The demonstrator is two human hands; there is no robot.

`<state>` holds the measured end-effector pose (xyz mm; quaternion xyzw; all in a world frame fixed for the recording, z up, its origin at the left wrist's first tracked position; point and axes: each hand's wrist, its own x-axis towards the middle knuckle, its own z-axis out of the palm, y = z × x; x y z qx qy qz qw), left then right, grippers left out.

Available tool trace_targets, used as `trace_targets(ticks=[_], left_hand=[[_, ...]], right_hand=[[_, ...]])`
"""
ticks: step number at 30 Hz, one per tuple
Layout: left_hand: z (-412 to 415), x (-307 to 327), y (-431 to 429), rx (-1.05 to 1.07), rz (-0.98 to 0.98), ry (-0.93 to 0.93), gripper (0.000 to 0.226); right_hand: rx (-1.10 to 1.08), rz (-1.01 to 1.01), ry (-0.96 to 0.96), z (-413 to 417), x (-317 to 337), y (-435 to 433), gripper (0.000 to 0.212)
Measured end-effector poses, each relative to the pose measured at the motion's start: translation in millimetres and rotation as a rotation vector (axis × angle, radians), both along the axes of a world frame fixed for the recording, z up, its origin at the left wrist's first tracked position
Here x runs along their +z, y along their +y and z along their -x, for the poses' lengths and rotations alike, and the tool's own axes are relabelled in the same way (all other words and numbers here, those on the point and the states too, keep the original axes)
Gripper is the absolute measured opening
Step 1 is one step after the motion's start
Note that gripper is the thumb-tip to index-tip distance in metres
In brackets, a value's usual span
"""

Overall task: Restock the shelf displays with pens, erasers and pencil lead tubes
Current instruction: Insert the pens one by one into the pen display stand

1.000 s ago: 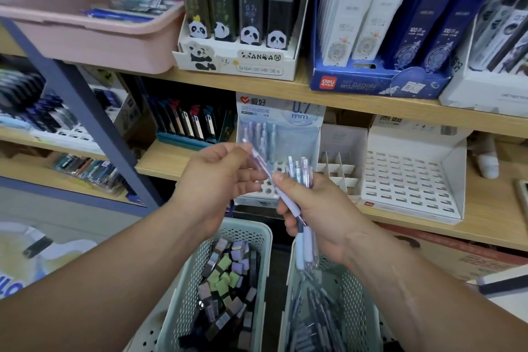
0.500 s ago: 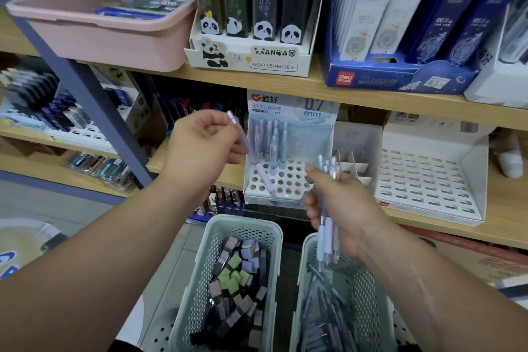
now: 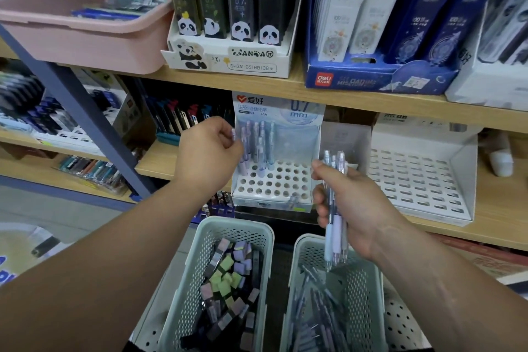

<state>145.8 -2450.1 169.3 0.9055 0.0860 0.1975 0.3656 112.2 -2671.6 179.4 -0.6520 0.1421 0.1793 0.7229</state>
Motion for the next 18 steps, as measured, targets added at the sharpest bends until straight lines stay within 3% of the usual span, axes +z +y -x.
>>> trace_targets(ticks=[11,14,18], left_hand=[[-1.8,0.1,-4.0,-0.007,-0.056,0.104,0.017],[9.5,15.2,-17.4,0.030,0.129,0.063,0.025],[33.1,29.7,-48.2,-0.224,0.483,0.158,0.016]], right_hand=[[0.099,-0.165,0.095,1.9,3.4,-7.4,0.034],[0.056,-0.264,0.111,3.0,6.1,-4.7,0.032],[0.047,-0.355,0.106,3.9,9.0,1.8,0.028]])
